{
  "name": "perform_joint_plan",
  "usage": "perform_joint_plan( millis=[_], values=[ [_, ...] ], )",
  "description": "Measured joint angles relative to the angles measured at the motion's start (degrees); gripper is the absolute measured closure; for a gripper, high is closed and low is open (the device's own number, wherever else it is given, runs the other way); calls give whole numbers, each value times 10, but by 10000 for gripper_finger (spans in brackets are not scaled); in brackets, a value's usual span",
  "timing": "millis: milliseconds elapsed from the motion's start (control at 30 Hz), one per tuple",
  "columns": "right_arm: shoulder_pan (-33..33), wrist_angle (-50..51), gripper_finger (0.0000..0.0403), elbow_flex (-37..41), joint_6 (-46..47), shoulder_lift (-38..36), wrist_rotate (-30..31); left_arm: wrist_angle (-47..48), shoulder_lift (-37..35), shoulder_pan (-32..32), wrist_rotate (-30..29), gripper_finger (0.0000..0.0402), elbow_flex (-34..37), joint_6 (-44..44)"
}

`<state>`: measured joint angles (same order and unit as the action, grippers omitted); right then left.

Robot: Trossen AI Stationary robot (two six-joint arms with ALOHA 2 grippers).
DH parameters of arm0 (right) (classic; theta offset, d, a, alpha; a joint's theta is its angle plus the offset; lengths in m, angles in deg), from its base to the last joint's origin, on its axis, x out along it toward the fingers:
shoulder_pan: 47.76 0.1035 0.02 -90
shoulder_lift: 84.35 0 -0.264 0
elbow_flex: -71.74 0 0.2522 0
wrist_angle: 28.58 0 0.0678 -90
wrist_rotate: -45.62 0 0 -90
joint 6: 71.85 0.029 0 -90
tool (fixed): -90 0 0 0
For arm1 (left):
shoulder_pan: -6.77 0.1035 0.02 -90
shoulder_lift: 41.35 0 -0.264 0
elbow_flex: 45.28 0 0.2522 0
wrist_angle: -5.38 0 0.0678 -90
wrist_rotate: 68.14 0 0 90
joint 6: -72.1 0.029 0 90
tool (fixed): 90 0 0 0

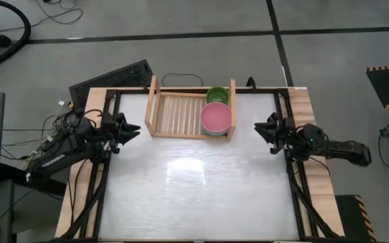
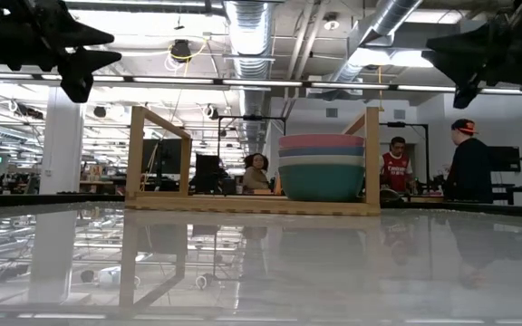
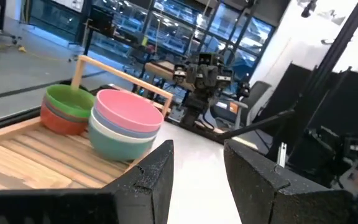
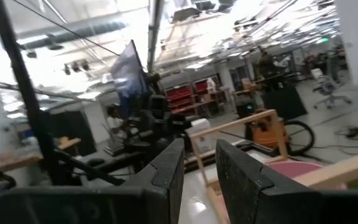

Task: Place and stack bowls onto a shelf
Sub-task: Return to Home Position

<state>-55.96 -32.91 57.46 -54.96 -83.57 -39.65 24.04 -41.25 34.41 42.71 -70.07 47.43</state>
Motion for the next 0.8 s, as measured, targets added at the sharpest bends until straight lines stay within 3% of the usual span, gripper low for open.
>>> perform_joint_plan(
  millis=[100, 233, 600, 800],
  values=[
    [40, 5, 284, 0, -48, 0, 45, 13, 0, -37, -33, 276, 0, 18],
    [63, 22, 284, 0, -103, 0, 61, 14, 0, -78, -57, 276, 6, 19],
    [64, 72, 284, 0, -48, 0, 59, -69, 1, -161, -113, 276, 101, -22],
    [64, 69, 284, 0, -39, 0, 56, -92, 3, -228, -152, 276, 104, -15]
  ],
)
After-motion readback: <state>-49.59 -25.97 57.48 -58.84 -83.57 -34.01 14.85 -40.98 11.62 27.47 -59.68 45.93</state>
